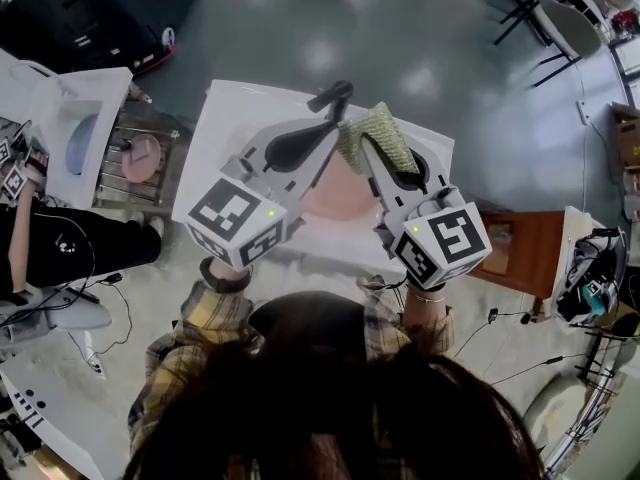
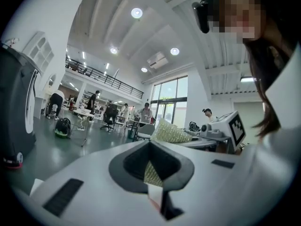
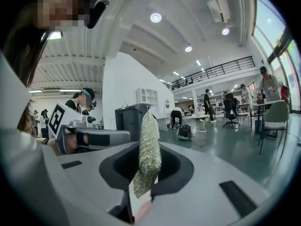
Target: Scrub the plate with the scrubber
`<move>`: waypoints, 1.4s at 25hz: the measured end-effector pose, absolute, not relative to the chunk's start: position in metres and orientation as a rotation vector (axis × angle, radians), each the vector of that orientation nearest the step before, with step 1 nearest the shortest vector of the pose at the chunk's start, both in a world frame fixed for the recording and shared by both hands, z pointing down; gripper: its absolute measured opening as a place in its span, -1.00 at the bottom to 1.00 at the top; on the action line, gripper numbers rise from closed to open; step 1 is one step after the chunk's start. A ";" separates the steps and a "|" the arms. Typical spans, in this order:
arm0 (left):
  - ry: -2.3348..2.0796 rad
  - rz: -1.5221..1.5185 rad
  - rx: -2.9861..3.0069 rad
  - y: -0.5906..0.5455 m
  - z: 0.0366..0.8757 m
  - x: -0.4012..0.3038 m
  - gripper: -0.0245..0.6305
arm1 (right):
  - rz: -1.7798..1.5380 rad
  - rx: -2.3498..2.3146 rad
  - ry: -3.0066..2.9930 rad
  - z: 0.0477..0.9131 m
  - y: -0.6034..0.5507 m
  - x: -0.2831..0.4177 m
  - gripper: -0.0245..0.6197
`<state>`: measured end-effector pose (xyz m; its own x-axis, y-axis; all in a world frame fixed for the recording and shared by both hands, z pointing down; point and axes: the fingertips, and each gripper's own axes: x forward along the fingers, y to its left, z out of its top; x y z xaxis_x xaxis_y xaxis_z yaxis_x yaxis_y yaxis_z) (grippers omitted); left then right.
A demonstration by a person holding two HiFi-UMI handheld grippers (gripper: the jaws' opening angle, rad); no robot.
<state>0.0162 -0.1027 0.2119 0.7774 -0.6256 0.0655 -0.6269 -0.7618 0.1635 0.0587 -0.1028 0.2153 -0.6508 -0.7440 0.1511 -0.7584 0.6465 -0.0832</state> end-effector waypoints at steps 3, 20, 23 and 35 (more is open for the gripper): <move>-1.002 0.008 2.802 -0.104 0.209 0.015 -0.88 | 0.231 1.262 -2.749 0.220 -0.105 0.061 -0.70; -0.984 0.044 2.783 -0.109 0.220 0.020 -0.88 | 0.261 1.296 -2.771 0.217 -0.115 0.070 -0.70; -0.983 0.040 2.776 -0.109 0.221 0.020 -0.88 | 0.256 1.281 -2.773 0.217 -0.116 0.068 -0.70; -0.973 0.024 2.785 -0.112 0.219 0.027 -0.88 | 0.192 1.233 -2.719 0.226 -0.116 0.064 -0.70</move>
